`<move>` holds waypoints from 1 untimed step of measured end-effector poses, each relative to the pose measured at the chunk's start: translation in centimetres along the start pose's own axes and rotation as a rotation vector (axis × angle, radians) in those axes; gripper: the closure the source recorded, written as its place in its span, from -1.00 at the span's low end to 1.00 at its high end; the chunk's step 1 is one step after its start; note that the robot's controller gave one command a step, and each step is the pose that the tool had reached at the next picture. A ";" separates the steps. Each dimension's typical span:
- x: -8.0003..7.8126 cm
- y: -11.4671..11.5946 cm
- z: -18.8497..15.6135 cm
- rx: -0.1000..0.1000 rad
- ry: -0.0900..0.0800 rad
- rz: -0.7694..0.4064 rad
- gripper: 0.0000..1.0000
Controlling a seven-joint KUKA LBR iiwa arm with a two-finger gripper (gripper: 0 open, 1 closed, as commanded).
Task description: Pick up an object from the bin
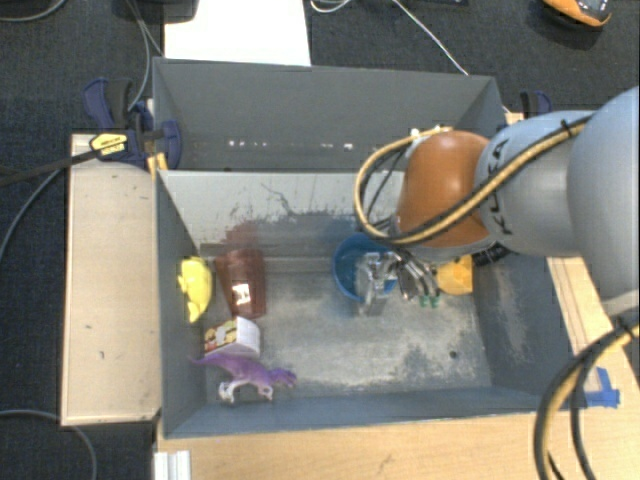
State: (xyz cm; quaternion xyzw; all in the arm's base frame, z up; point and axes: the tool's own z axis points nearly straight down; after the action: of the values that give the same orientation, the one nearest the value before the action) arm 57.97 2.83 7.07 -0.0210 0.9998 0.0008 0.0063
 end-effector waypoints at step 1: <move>0.3 0.4 -2.8 0.000 0.003 -0.003 1.00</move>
Offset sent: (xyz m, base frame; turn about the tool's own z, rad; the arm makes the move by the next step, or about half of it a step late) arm 0.0068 -0.0130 0.0217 -0.0108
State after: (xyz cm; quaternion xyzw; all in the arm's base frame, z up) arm 57.58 3.24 9.86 -0.0227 0.9997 0.0008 0.0046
